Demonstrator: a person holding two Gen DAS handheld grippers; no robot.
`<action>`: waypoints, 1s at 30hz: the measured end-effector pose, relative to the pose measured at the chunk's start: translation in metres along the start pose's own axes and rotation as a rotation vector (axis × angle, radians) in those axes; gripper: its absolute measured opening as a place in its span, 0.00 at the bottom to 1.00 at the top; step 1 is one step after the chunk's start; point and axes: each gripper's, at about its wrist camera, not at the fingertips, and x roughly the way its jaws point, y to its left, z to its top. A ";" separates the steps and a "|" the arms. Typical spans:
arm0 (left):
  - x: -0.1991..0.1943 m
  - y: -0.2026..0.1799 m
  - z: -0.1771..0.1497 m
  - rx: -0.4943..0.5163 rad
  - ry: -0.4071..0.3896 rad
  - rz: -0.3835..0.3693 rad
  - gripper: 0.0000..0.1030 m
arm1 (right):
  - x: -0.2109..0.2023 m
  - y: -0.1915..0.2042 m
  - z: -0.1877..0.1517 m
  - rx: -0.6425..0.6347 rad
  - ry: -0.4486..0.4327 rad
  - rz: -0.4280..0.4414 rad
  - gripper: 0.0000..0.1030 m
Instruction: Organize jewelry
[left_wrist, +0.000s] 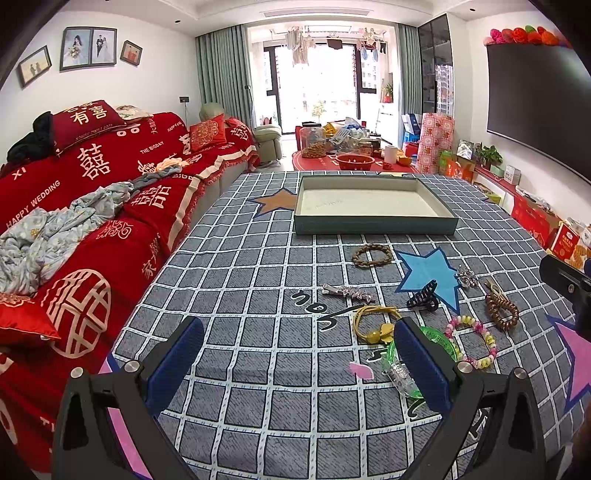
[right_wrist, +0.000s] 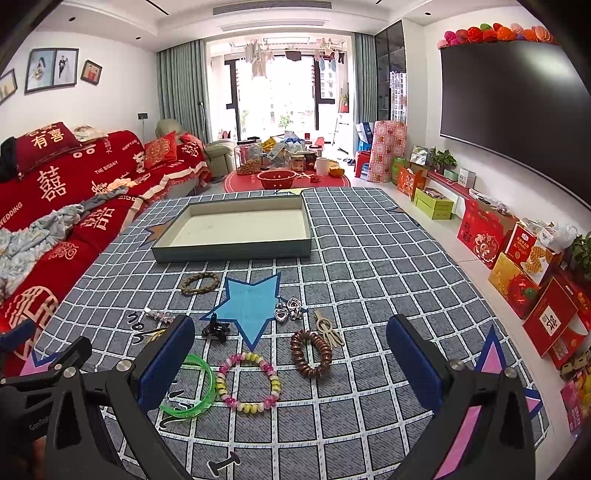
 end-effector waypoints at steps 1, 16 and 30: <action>0.000 0.000 0.000 -0.001 0.000 0.001 1.00 | -0.001 0.000 0.000 0.001 0.000 0.001 1.00; 0.001 0.000 -0.003 -0.005 0.003 0.007 1.00 | -0.001 0.000 0.000 0.002 -0.001 0.002 1.00; 0.001 0.000 -0.003 -0.005 0.004 0.007 1.00 | -0.002 0.001 -0.001 0.003 -0.002 0.001 1.00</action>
